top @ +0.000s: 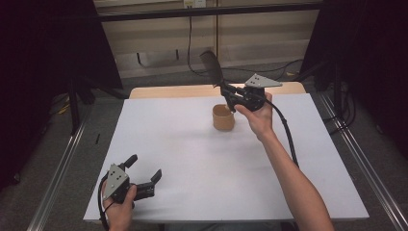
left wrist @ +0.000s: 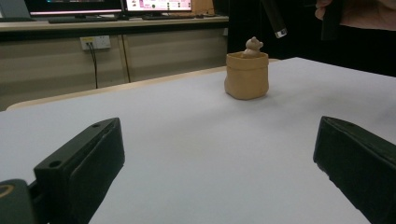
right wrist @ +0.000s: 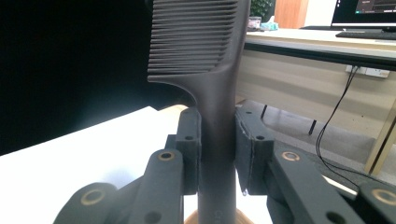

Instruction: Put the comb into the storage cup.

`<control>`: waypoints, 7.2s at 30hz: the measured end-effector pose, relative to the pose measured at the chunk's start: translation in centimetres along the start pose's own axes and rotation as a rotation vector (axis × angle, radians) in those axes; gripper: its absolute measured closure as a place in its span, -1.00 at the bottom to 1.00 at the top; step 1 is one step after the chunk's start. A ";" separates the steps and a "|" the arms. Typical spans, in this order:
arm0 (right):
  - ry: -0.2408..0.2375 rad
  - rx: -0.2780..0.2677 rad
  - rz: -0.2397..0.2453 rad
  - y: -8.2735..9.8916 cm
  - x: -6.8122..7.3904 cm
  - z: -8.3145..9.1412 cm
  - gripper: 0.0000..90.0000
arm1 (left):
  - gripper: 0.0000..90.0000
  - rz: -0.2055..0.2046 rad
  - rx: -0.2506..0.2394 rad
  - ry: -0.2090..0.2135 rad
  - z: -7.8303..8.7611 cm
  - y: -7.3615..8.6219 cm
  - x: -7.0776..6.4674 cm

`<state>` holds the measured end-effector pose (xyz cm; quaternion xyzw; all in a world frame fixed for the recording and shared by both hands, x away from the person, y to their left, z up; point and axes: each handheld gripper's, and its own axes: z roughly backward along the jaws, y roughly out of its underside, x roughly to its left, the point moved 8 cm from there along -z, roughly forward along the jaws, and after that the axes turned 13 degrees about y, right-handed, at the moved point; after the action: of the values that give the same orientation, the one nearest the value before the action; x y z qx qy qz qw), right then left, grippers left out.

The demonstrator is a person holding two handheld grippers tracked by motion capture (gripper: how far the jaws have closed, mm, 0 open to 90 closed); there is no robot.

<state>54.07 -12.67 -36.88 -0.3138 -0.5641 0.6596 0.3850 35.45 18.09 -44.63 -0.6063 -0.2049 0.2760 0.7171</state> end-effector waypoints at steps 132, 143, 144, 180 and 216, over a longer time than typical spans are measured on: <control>0.009 0.150 0.042 7.6 0.7 -2.4 0.30 | -0.96 -0.026 0.018 0.004 -0.2 0.0 -0.2; 0.024 0.117 0.000 6.4 1.0 -1.7 -0.17 | -0.96 -0.023 0.015 0.001 -0.2 0.0 -0.1; 0.030 0.116 0.004 6.3 0.9 -1.6 -0.18 | -0.96 -0.020 0.014 0.001 -0.2 0.0 -0.1; 0.177 0.058 -0.051 5.3 -1.3 2.0 -1.00 | -0.96 -0.007 0.029 -0.021 -0.7 0.4 0.5; 0.295 0.008 0.003 5.9 -1.3 8.4 -1.00 | -0.96 0.007 -0.007 -0.035 0.2 0.0 0.4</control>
<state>46.68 -18.41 -41.32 -0.4066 -0.4980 0.6091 0.4643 35.68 18.52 -44.57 -0.6046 -0.2163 0.2886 0.7102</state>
